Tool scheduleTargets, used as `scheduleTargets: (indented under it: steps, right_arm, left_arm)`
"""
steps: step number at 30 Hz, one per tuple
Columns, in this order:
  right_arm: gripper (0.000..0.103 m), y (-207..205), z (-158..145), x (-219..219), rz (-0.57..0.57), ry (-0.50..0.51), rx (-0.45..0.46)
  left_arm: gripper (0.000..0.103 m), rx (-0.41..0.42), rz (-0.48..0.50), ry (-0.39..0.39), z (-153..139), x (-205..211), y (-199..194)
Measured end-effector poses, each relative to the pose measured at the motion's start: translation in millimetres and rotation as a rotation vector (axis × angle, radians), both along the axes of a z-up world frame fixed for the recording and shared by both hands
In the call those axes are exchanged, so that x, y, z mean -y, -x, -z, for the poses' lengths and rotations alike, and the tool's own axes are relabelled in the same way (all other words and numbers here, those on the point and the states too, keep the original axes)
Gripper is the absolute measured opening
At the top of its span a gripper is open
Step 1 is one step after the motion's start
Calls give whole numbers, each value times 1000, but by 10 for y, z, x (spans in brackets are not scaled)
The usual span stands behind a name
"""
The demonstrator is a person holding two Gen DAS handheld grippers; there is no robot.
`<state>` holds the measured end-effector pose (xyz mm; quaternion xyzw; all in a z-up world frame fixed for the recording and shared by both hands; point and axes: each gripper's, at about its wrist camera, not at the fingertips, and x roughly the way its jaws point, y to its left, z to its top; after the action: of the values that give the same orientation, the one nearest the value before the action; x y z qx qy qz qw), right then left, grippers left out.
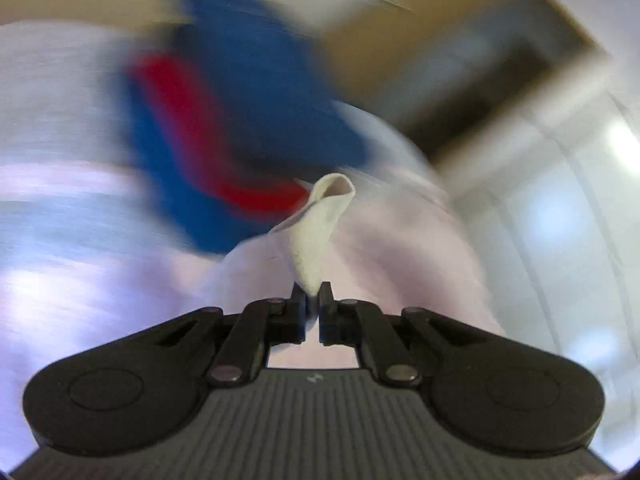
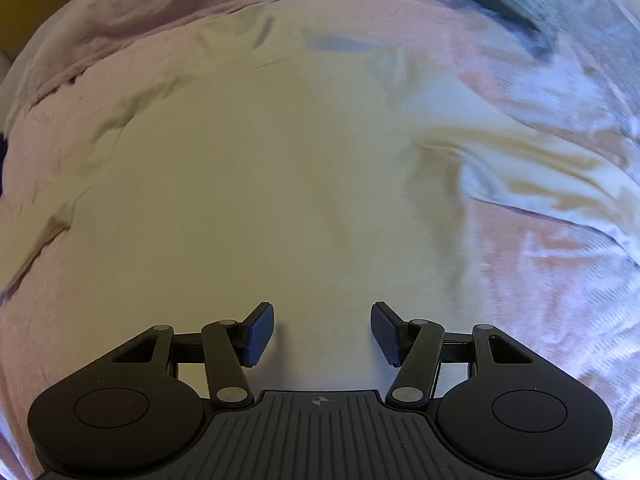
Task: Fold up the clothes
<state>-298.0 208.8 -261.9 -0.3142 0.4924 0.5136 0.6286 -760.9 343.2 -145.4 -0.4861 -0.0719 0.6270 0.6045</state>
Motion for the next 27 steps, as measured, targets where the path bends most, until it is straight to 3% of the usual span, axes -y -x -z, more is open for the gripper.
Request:
scheduleTargets:
  steps: [3,6,7,8,9,12,15,20,22,25,27]
  right_arm:
    - [58,-255,-86,76,45,-39,-6]
    - [58,-531,-179,118,92,-83,-9]
    - [58,-636,-203,129,107,-101,-13]
    - [58,-736,-222,135,122,-120,-17]
    - [58,-832,-230,139,139,-137,-22]
    - [58,-1088,-180,137,195,-170,-55]
    - [58,-1306,-58,125,268,-192,-163]
    - [58,-1425,258,51,404,-257,-542]
    - [57,-1433,407,-22,470,-259,-653]
    - [56,-1388,619,-163,551,-240,-724]
    - [46,-1351,740,-270,583,-213,-727]
  left_arm:
    - [2,15,274,-121,-272,0,-1062]
    - [5,71,537,-189,-257,159,-2178]
    - [9,108,611,-173,-153,214,-2473]
    - [21,122,670,-126,10,276,-2737]
    - [20,135,728,-78,173,339,-3000]
    - [18,-14,821,121,731,567,-3424]
    - [18,-123,829,238,1035,718,-3195]
    - [18,-258,744,302,978,843,-2591]
    - [18,-294,704,316,990,735,-2336]
    - [18,-338,681,319,982,627,-2152]
    - [18,-363,673,324,999,556,-2091]
